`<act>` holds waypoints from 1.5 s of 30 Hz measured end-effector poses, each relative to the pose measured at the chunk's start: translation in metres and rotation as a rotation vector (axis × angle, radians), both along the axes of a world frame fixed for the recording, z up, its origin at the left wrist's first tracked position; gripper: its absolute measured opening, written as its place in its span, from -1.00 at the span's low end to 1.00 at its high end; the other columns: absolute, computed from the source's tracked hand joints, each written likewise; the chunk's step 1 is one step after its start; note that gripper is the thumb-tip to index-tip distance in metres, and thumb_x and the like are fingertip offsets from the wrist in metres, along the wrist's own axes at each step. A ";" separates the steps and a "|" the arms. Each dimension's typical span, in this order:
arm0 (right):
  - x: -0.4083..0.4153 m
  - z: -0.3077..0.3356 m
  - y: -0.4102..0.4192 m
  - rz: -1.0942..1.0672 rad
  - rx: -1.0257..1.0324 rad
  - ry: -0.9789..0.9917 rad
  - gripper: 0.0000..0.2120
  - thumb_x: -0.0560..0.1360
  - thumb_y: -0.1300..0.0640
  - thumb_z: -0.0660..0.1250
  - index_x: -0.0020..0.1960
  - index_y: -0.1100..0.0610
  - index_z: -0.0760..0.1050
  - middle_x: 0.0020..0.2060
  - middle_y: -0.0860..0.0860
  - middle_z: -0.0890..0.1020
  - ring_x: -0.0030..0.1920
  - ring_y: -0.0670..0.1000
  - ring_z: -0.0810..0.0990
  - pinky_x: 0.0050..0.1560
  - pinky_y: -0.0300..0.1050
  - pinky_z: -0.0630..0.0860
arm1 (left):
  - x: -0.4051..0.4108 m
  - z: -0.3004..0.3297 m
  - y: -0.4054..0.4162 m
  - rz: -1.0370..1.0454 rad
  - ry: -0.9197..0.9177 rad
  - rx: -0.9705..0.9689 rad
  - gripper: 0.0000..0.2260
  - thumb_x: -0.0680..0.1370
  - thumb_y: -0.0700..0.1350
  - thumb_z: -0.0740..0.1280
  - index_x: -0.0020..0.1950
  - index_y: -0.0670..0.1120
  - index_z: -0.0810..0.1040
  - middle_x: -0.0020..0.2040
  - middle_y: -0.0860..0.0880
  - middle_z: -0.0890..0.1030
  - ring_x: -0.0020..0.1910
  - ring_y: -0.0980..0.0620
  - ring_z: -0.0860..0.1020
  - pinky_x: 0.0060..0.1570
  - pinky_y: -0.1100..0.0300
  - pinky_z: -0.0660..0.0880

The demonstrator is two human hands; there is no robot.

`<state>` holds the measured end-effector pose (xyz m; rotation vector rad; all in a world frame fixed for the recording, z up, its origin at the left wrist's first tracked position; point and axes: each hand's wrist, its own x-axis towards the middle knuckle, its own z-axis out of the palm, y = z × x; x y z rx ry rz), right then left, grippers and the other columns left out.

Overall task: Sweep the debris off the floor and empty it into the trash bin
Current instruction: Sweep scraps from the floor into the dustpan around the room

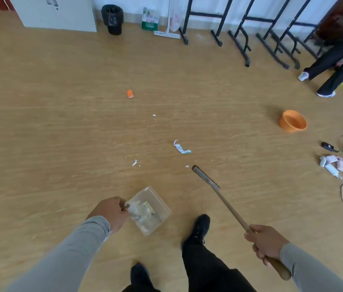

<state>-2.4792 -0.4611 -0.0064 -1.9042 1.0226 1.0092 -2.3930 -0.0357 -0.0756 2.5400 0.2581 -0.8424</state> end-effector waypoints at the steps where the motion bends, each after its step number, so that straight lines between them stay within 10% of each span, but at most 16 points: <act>1: 0.005 -0.002 -0.008 -0.022 -0.007 -0.006 -0.71 0.62 0.22 0.27 0.33 0.14 0.41 -0.37 0.14 0.45 -0.53 0.01 0.34 -0.52 -0.14 0.39 | 0.006 -0.001 -0.006 -0.002 -0.007 -0.002 -0.85 0.53 0.06 0.30 0.09 0.11 0.52 -0.05 0.10 0.56 -0.09 0.03 0.55 0.00 0.17 0.53; 11: 0.097 -0.019 -0.089 -0.107 0.005 -0.067 -0.63 0.62 0.21 0.26 0.41 0.05 0.40 -0.41 0.14 0.46 -0.51 0.03 0.34 -0.49 -0.18 0.30 | 0.106 -0.007 -0.095 0.040 -0.021 -0.005 -0.82 0.51 0.10 0.31 0.08 0.10 0.55 -0.05 0.09 0.61 -0.08 0.02 0.59 0.02 0.13 0.56; 26: 0.390 -0.119 -0.167 0.386 -0.062 0.041 -0.68 0.63 0.15 0.12 0.37 0.07 0.39 -0.19 0.14 0.57 -0.35 0.09 0.50 -0.46 -0.15 0.48 | 0.294 -0.053 -0.241 0.095 0.120 0.087 -0.92 0.53 0.01 0.29 0.01 0.13 0.53 -0.13 0.11 0.60 -0.19 0.06 0.60 -0.12 0.17 0.56; 45: 0.297 -0.012 -0.183 0.151 0.225 0.173 -0.62 0.62 0.14 0.27 0.36 -0.18 0.35 -0.43 0.13 0.46 -0.53 0.02 0.36 -0.54 -0.19 0.34 | 0.329 -0.049 -0.235 0.032 0.087 0.047 -0.87 0.56 0.02 0.27 0.06 0.05 0.55 -0.08 0.08 0.62 -0.11 0.01 0.61 -0.01 0.07 0.58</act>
